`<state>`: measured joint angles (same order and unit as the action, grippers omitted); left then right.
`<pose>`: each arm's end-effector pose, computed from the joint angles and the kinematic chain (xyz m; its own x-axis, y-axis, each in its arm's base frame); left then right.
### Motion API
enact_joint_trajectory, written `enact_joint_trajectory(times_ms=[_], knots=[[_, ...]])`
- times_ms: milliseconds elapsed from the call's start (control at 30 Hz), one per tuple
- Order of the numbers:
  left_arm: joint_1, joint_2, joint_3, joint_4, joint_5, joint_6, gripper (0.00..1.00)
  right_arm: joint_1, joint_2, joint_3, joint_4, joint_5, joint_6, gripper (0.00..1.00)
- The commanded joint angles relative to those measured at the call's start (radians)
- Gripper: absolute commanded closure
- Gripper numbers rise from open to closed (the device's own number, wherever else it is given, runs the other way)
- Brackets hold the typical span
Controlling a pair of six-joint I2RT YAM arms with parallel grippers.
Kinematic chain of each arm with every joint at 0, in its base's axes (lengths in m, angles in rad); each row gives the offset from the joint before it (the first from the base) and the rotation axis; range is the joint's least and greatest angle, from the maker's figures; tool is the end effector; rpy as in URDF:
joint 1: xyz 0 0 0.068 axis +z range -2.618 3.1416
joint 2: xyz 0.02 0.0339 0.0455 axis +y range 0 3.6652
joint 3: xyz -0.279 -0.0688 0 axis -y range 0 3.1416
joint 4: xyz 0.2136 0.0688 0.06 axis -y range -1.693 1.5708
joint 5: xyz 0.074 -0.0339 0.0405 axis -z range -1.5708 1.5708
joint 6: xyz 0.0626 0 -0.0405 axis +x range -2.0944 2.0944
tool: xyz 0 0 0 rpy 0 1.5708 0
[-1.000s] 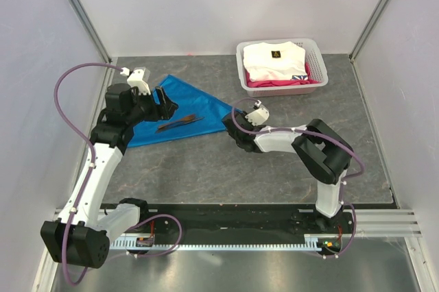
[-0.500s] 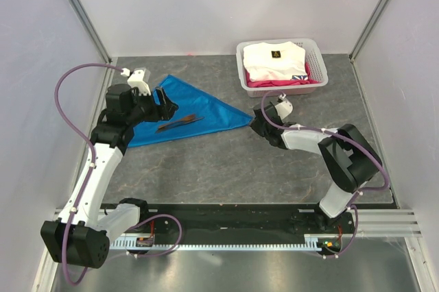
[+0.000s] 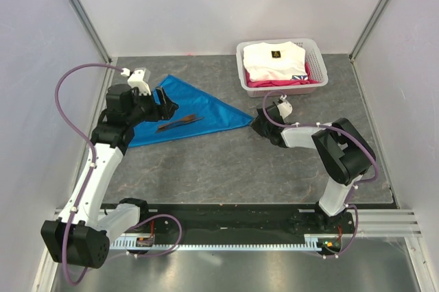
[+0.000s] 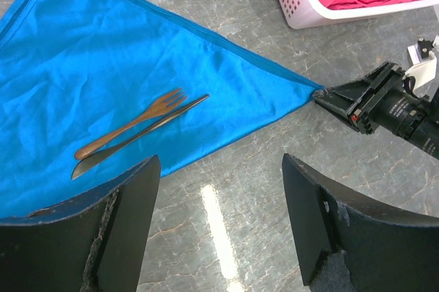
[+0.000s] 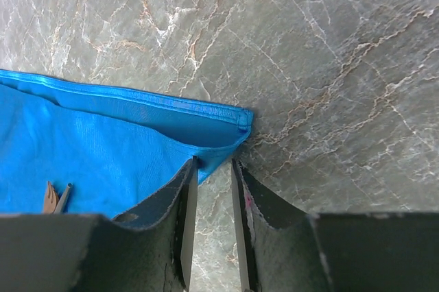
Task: Fold the napkin, place the utensils inside, and roll it up
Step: Fold the napkin
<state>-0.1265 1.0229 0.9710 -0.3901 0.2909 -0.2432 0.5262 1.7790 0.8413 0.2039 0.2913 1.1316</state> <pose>0.2082 -0.0446 0.3432 -0.5029 -0.1686 -0.8478 0.2647 0.9036 -0.3367 0.3133 0.1612 0.1601 -0.5147 0.7036 -0.4899 0.3980 0.7022 0.5904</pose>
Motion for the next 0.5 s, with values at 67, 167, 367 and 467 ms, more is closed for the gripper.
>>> enact_joint_trajectory(times_ms=[67, 167, 367, 467], knots=[[-0.002, -0.007, -0.006, 0.06, 0.008, 0.001, 0.21, -0.011, 0.022, 0.008, 0.016, 0.002, 0.011, 0.68], [-0.002, -0.009, -0.005, 0.082, 0.001, -0.001, 0.22, -0.02, 0.033, 0.008, -0.001, 0.0, 0.008, 0.71], [-0.002, -0.018, -0.017, 0.099, 0.011, 0.001, 0.22, -0.037, 0.062, 0.013, -0.006, -0.017, 0.003, 0.74], [-0.002, -0.021, -0.022, 0.099, 0.016, 0.004, 0.22, -0.04, 0.072, 0.013, -0.004, -0.017, 0.008, 0.74]])
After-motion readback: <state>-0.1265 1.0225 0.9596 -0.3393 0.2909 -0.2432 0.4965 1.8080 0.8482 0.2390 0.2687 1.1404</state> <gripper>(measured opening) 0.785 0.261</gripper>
